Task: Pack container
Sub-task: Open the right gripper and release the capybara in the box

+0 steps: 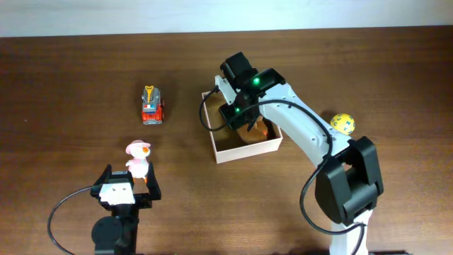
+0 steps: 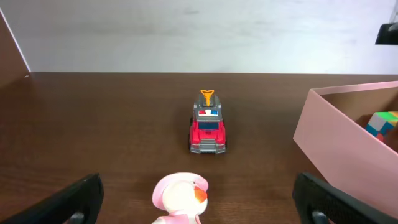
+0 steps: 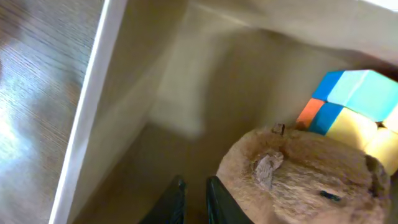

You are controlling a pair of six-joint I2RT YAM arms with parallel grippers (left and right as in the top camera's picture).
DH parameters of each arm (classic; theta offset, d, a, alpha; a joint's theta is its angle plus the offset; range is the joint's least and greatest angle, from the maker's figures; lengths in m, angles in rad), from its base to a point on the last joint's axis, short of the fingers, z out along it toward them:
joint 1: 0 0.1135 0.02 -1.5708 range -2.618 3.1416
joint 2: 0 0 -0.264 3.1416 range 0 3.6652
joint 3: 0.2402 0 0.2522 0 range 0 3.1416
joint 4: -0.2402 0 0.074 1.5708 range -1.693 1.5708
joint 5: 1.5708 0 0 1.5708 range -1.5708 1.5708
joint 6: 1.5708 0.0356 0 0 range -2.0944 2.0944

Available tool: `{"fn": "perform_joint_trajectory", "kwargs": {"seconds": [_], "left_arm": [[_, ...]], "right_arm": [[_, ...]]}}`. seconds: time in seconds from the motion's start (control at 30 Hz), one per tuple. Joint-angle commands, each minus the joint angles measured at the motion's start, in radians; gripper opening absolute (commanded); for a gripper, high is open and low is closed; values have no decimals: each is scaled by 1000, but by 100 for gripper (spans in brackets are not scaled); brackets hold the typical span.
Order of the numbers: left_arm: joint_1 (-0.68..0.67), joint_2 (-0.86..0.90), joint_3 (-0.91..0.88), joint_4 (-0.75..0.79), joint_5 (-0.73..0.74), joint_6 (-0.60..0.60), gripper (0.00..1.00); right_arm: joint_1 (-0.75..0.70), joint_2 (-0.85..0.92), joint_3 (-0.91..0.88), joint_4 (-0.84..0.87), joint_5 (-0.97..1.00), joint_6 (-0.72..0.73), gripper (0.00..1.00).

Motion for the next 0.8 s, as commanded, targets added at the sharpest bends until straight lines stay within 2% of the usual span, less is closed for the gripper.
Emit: {"fn": "perform_joint_trajectory", "kwargs": {"seconds": [0.0,0.17,0.5,0.77], "left_arm": [[6,-9,-13,3,14,19,99],[6,-9,-13,2,14,19,99],[6,-9,-13,2,14,19,99],[6,-9,-13,2,14,19,99]], "right_arm": [[3,24,13,3,-6,-9,16],[11,30,13,17,-10,-8,16],[14,30,13,157,-36,51,15],[16,55,13,198,-103,104,4]]}}
